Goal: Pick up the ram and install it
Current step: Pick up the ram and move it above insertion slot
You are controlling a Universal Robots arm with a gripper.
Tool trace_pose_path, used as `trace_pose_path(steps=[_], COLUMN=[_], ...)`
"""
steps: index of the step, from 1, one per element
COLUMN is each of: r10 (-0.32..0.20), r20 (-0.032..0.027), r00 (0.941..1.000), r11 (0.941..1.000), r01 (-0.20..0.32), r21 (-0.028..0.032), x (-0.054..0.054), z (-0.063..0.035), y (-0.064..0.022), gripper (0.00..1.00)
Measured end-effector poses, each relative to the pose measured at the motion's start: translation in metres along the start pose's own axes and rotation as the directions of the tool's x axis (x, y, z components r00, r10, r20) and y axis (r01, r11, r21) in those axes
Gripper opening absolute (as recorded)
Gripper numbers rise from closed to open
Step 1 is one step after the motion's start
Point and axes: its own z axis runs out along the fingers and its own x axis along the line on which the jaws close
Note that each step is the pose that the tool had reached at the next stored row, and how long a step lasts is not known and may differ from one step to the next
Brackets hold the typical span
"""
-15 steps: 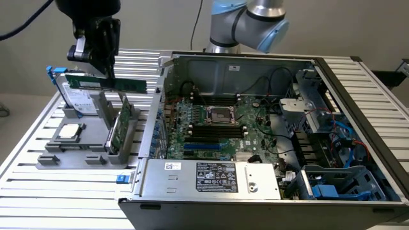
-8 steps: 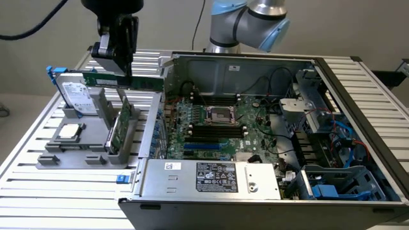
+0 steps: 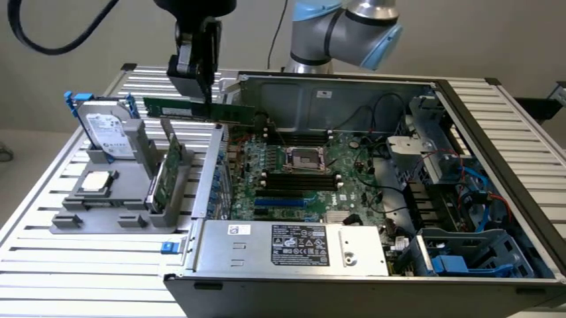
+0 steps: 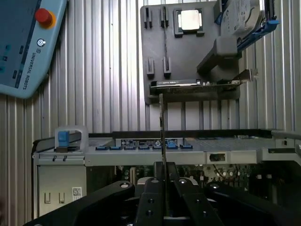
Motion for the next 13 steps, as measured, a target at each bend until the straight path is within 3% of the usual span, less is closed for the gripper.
trace_pose_path(steps=[13], r10=[0.0], r20=[0.0], r00=[1.0], r11=[1.0], r01=[0.0], r21=[-0.002], x=[-0.002], z=[-0.0081], y=[-0.0584], gripper=[0.15])
